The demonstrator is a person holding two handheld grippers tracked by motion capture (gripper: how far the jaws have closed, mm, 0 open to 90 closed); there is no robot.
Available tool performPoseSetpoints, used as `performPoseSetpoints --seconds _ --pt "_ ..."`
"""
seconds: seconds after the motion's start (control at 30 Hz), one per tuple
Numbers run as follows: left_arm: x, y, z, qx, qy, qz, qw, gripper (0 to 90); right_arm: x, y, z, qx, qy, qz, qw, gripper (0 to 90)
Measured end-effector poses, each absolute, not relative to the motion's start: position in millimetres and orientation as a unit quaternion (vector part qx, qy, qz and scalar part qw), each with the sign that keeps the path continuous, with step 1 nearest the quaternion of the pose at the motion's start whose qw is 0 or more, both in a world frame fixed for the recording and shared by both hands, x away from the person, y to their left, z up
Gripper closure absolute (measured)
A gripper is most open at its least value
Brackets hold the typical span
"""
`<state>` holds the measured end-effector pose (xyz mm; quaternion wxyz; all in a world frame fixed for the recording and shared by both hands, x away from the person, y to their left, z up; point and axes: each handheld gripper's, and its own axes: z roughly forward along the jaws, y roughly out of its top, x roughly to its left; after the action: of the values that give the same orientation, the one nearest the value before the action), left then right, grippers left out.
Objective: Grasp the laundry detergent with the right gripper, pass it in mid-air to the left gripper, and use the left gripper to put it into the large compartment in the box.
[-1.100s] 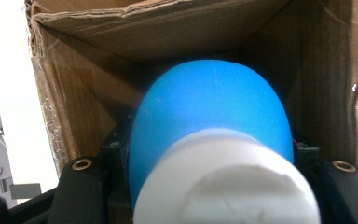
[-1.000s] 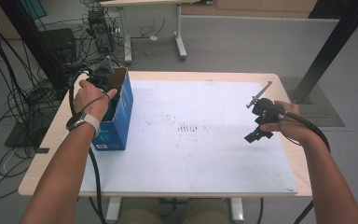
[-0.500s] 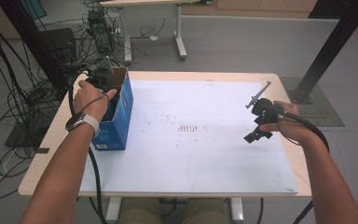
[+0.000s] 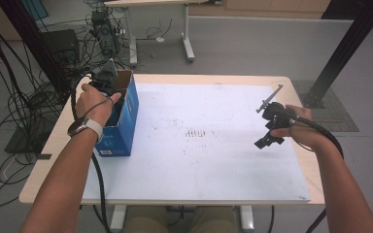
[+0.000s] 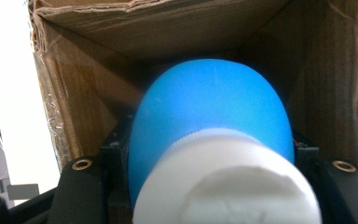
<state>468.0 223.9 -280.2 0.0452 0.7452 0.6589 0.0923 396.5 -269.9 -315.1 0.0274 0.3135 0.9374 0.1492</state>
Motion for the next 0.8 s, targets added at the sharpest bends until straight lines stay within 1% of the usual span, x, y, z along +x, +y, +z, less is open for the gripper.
performPoseSetpoints --seconds 0.8 --pt "465.5 225.9 -280.1 0.747 0.657 0.092 0.050 37.5 397.7 -265.8 -315.2 0.313 0.938 0.146 0.026 8.4"
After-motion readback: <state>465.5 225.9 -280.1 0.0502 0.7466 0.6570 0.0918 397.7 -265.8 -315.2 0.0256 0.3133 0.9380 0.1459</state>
